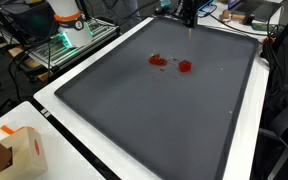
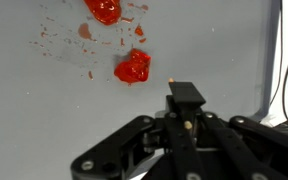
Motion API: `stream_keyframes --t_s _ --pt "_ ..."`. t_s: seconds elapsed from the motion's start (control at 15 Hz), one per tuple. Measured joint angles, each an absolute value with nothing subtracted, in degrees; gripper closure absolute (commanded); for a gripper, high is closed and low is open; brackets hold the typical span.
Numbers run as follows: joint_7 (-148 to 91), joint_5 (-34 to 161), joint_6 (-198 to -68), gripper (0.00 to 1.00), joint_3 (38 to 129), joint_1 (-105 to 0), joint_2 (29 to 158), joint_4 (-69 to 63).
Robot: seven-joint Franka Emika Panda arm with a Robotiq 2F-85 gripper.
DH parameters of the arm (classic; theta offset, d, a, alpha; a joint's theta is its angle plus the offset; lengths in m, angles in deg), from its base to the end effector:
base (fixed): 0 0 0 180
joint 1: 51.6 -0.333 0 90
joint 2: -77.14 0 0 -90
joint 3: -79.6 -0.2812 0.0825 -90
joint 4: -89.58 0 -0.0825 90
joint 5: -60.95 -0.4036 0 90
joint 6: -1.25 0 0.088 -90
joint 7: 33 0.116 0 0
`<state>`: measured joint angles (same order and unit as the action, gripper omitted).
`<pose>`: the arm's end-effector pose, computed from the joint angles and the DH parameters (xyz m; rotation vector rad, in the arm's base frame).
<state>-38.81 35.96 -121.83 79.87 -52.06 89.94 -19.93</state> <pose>0.6199 0.0229 0.3320 -2.7710 0.1851 -0.0438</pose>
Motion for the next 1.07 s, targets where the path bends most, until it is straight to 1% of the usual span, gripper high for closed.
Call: stream_keyframes --t_s 0.4,0.47,0.67,1.07 --pt "-31.0 49.8 -119.5 0.97 78.5 -55.3 90.0 -16.9" --pt "-30.8 50.6 -118.0 0.87 78.1 -55.6 90.0 -16.5" --pt "-30.8 51.1 -112.5 0.87 77.4 -55.7 90.1 -15.1" --pt "-30.9 51.1 -112.0 0.87 77.4 -55.7 90.3 -14.7"
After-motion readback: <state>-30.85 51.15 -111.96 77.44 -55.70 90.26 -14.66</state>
